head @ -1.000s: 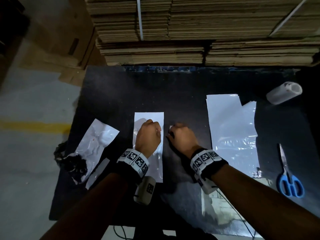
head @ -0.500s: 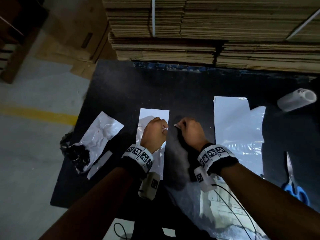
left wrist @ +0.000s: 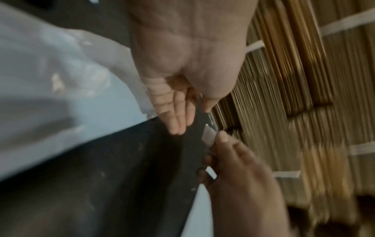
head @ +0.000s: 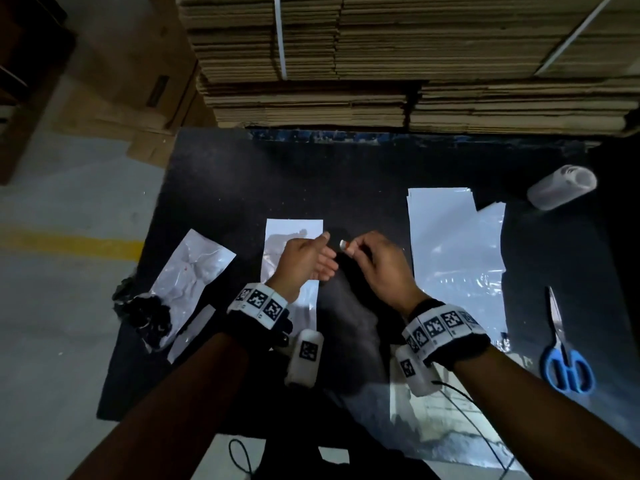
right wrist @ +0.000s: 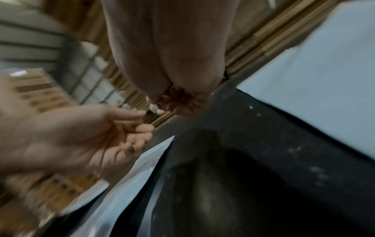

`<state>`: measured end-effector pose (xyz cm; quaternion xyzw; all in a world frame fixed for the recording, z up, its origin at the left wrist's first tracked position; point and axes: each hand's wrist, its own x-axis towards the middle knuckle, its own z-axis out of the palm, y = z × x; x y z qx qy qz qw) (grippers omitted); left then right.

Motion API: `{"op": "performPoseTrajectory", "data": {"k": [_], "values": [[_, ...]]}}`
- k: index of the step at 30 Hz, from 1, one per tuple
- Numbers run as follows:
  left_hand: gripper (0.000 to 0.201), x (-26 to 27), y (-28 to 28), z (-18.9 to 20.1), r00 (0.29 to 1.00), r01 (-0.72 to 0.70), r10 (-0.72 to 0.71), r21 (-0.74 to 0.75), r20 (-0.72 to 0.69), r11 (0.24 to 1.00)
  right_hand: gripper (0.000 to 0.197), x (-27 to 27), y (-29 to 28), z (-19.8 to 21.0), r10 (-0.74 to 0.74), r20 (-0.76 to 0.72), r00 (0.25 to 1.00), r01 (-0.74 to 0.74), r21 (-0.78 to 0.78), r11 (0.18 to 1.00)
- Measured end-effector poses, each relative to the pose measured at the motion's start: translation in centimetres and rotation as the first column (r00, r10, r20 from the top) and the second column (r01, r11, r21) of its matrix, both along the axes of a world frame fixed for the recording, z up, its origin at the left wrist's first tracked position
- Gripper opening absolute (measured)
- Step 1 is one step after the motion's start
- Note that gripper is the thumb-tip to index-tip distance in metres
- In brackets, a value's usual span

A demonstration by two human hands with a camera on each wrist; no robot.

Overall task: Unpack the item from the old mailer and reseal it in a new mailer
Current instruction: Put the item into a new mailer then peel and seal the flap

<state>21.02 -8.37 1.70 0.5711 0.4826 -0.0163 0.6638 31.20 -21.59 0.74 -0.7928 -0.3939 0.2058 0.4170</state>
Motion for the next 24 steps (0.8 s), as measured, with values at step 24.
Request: {"op": "performPoseTrajectory", "data": {"k": [24], "values": [[0.008, -14.3, 0.0, 1.7, 0.982, -0.061, 0.085, -0.143, 0.169, 0.988, 0.008, -14.4, -1.3, 0.9, -0.11, 0.171, 0.979, 0.113, -0.007, 0.994]]}}
